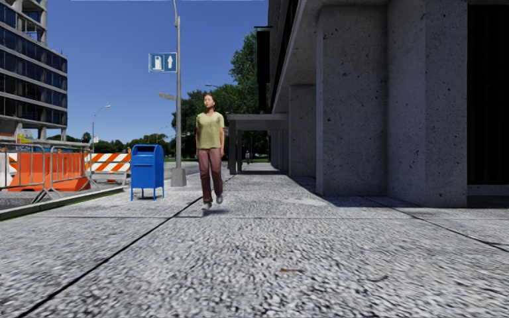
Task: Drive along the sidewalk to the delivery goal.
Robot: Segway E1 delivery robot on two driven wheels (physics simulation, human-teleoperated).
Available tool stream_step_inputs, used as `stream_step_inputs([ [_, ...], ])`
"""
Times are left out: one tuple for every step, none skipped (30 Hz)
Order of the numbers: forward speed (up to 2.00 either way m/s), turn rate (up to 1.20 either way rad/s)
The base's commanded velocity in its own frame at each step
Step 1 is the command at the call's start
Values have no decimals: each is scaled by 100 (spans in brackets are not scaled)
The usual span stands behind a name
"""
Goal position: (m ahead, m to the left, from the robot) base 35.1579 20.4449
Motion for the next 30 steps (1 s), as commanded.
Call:
stream_step_inputs([
  [200, -14],
  [200, -14],
  [200, -18],
  [200, -25],
  [200, -25],
  [200, -28],
  [200, -29],
  [200, -29],
  [200, -29],
  [200, -29],
  [200, -29],
  [200, -29],
  [200, -29],
  [200, -29],
  [200, -29],
  [200, -29],
  [200, -29],
  [200, -29],
  [200, -29],
  [200, -29],
  [200, -29],
  [200, -29],
  [200, -29],
  [200, -29],
  [200, -23],
  [200, -23],
  [200, -1],
  [200, 0],
  [200, 0],
  [200, 0],
])
